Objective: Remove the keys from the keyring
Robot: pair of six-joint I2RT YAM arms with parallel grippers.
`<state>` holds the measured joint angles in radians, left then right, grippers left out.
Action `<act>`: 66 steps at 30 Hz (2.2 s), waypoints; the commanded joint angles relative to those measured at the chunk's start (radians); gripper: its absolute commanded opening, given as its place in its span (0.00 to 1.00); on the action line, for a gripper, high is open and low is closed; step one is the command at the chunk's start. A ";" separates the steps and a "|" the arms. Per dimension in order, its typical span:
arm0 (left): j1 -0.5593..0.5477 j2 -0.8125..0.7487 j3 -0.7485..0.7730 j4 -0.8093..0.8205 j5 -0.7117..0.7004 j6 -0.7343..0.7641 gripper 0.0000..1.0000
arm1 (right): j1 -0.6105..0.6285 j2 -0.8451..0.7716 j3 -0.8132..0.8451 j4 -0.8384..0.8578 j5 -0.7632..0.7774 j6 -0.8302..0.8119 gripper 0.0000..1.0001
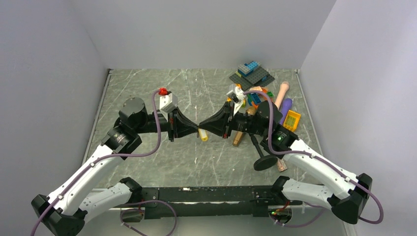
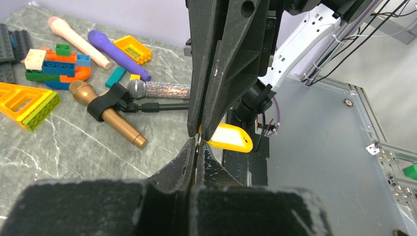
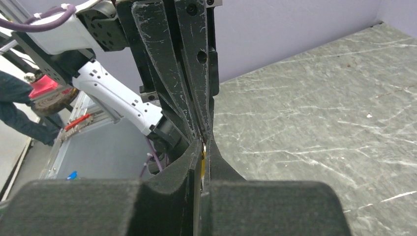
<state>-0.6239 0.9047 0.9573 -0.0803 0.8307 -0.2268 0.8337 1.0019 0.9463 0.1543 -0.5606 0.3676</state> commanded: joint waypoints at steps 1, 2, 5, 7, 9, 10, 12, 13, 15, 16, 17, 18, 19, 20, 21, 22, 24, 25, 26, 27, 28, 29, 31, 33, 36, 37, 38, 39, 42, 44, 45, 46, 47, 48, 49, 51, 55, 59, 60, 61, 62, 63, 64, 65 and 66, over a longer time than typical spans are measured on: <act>-0.012 0.043 0.051 0.002 0.049 0.016 0.00 | 0.013 0.026 0.060 -0.062 -0.040 -0.054 0.00; -0.011 0.047 0.053 -0.001 0.049 0.019 0.00 | 0.014 0.027 0.063 -0.081 -0.041 -0.063 0.00; -0.013 0.055 0.053 0.001 0.058 0.019 0.00 | 0.014 0.032 0.069 -0.133 -0.054 -0.091 0.00; -0.013 0.061 0.053 -0.002 0.065 0.024 0.00 | 0.015 0.035 0.067 -0.163 -0.065 -0.105 0.00; -0.013 0.070 0.058 -0.016 0.064 0.037 0.00 | 0.015 0.038 0.066 -0.206 -0.074 -0.124 0.00; -0.014 0.074 0.058 -0.022 0.062 0.041 0.00 | 0.015 0.038 0.066 -0.222 -0.078 -0.134 0.00; -0.013 0.083 0.063 -0.034 0.063 0.052 0.00 | 0.015 0.041 0.068 -0.253 -0.089 -0.153 0.00; -0.014 0.086 0.065 -0.038 0.067 0.055 0.00 | 0.015 0.045 0.072 -0.278 -0.096 -0.162 0.00; -0.013 0.093 0.070 -0.042 0.074 0.059 0.00 | 0.015 0.051 0.081 -0.308 -0.108 -0.176 0.00; -0.013 0.095 0.069 -0.043 0.078 0.059 0.00 | 0.015 0.055 0.088 -0.324 -0.115 -0.185 0.00; -0.014 0.097 0.070 -0.045 0.081 0.061 0.00 | 0.015 0.059 0.094 -0.336 -0.118 -0.191 0.00; -0.013 0.101 0.070 -0.047 0.083 0.062 0.00 | 0.016 0.061 0.098 -0.344 -0.120 -0.196 0.00; -0.015 0.106 0.071 -0.048 0.083 0.062 0.00 | 0.016 0.063 0.101 -0.353 -0.121 -0.200 0.00; -0.016 0.109 0.074 -0.052 0.084 0.064 0.00 | 0.018 0.065 0.105 -0.360 -0.122 -0.206 0.00; -0.019 0.114 0.077 -0.061 0.084 0.069 0.00 | 0.019 0.067 0.108 -0.366 -0.121 -0.210 0.00; -0.022 0.118 0.081 -0.069 0.083 0.074 0.00 | 0.019 0.071 0.110 -0.373 -0.121 -0.213 0.00; -0.029 0.123 0.084 -0.077 0.082 0.082 0.00 | 0.021 0.079 0.123 -0.398 -0.123 -0.225 0.00; -0.032 0.125 0.085 -0.081 0.083 0.084 0.00 | 0.022 0.083 0.132 -0.412 -0.124 -0.234 0.00; -0.037 0.127 0.088 -0.089 0.082 0.090 0.00 | 0.023 0.090 0.141 -0.428 -0.126 -0.242 0.00; -0.042 0.128 0.091 -0.097 0.076 0.098 0.00 | 0.023 0.095 0.151 -0.445 -0.128 -0.248 0.00; -0.046 0.130 0.093 -0.104 0.071 0.103 0.00 | 0.025 0.101 0.162 -0.461 -0.129 -0.254 0.00; -0.051 0.132 0.094 -0.112 0.066 0.109 0.00 | 0.025 0.108 0.172 -0.479 -0.131 -0.261 0.00; -0.064 0.139 0.099 -0.129 0.059 0.121 0.00 | 0.028 0.126 0.199 -0.518 -0.134 -0.275 0.00; -0.084 0.148 0.105 -0.147 0.052 0.133 0.00 | 0.029 0.138 0.212 -0.551 -0.137 -0.286 0.00; -0.120 0.164 0.108 -0.168 0.037 0.148 0.00 | 0.033 0.148 0.222 -0.571 -0.139 -0.294 0.00; -0.134 0.169 0.112 -0.179 0.031 0.156 0.00 | 0.033 0.149 0.222 -0.575 -0.138 -0.296 0.00; -0.147 0.174 0.117 -0.191 0.023 0.167 0.00 | 0.035 0.153 0.223 -0.580 -0.136 -0.297 0.00; -0.162 0.177 0.117 -0.203 0.012 0.178 0.00 | 0.035 0.155 0.224 -0.587 -0.135 -0.298 0.00; -0.197 0.178 0.117 -0.224 -0.015 0.202 0.00 | 0.036 0.160 0.224 -0.608 -0.135 -0.308 0.00; -0.205 0.187 0.119 -0.227 -0.012 0.208 0.00 | 0.038 0.160 0.224 -0.627 -0.134 -0.316 0.00; -0.209 0.191 0.123 -0.229 -0.010 0.207 0.00 | 0.038 0.161 0.226 -0.641 -0.133 -0.319 0.00; -0.211 0.197 0.125 -0.231 -0.010 0.205 0.00 | 0.038 0.159 0.228 -0.653 -0.133 -0.325 0.00; -0.214 0.201 0.126 -0.234 -0.009 0.206 0.00 | 0.039 0.160 0.230 -0.666 -0.133 -0.330 0.00; -0.218 0.205 0.128 -0.235 -0.008 0.208 0.00 | 0.039 0.160 0.233 -0.678 -0.132 -0.334 0.00; -0.223 0.207 0.128 -0.239 -0.009 0.210 0.00 | 0.040 0.160 0.234 -0.689 -0.129 -0.341 0.00; -0.226 0.211 0.127 -0.239 -0.010 0.213 0.00 | 0.039 0.159 0.235 -0.707 -0.125 -0.351 0.00; -0.235 0.229 0.128 -0.240 -0.007 0.211 0.00 | 0.041 0.160 0.231 -0.719 -0.139 -0.358 0.00; -0.241 0.240 0.131 -0.247 -0.009 0.215 0.00 | 0.042 0.170 0.241 -0.745 -0.146 -0.392 0.00; -0.243 0.240 0.131 -0.249 -0.011 0.215 0.00 | 0.043 0.171 0.244 -0.753 -0.143 -0.397 0.00; -0.244 0.239 0.131 -0.249 -0.013 0.215 0.00 | 0.043 0.172 0.247 -0.759 -0.136 -0.398 0.02; -0.244 0.237 0.131 -0.250 -0.015 0.215 0.00 | 0.044 0.170 0.247 -0.759 -0.121 -0.396 0.19; -0.243 0.234 0.132 -0.251 -0.021 0.215 0.00 | 0.044 0.166 0.245 -0.754 -0.105 -0.390 0.40; -0.243 0.229 0.130 -0.250 -0.028 0.215 0.00 | 0.044 0.159 0.241 -0.745 -0.092 -0.383 0.60; -0.244 0.223 0.129 -0.248 -0.035 0.215 0.00 | 0.044 0.148 0.236 -0.730 -0.083 -0.376 0.73; -0.242 0.217 0.127 -0.246 -0.044 0.215 0.00 | 0.043 0.135 0.230 -0.713 -0.070 -0.370 0.80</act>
<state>-0.8482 1.1263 1.0317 -0.4393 0.7879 -0.0219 0.8551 1.1450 1.1648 -0.6147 -0.6655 0.0093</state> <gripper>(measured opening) 0.021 0.658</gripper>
